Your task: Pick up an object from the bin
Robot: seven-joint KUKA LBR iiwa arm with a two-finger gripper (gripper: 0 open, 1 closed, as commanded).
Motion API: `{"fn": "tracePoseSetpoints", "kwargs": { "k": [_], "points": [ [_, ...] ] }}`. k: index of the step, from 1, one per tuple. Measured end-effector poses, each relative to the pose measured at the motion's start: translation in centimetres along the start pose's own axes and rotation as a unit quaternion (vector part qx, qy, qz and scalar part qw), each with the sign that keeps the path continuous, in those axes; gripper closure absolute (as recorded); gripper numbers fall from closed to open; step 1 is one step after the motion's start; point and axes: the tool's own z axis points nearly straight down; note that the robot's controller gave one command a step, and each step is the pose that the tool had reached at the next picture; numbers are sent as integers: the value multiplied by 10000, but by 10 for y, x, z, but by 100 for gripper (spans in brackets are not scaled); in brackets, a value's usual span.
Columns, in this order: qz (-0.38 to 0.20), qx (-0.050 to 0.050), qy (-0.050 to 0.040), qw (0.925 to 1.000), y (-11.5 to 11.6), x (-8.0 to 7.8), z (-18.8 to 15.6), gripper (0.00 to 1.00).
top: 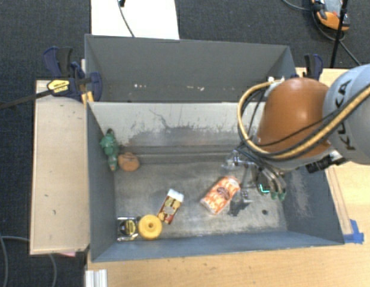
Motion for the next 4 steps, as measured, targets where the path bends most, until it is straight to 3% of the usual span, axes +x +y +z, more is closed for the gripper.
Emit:
{"fn": "tracePoseSetpoints", "kwargs": {
  "k": [1,2,3,4],
  "points": [
    [6,-1,-42,10000,0,-2,-4,0],
    [-533,3,-59,9986,-8,-11,49,0],
    [-1160,2,-26,9932,-13,-13,80,0],
    [-1403,6,-52,9901,-23,-28,56,0]
  ]
}}
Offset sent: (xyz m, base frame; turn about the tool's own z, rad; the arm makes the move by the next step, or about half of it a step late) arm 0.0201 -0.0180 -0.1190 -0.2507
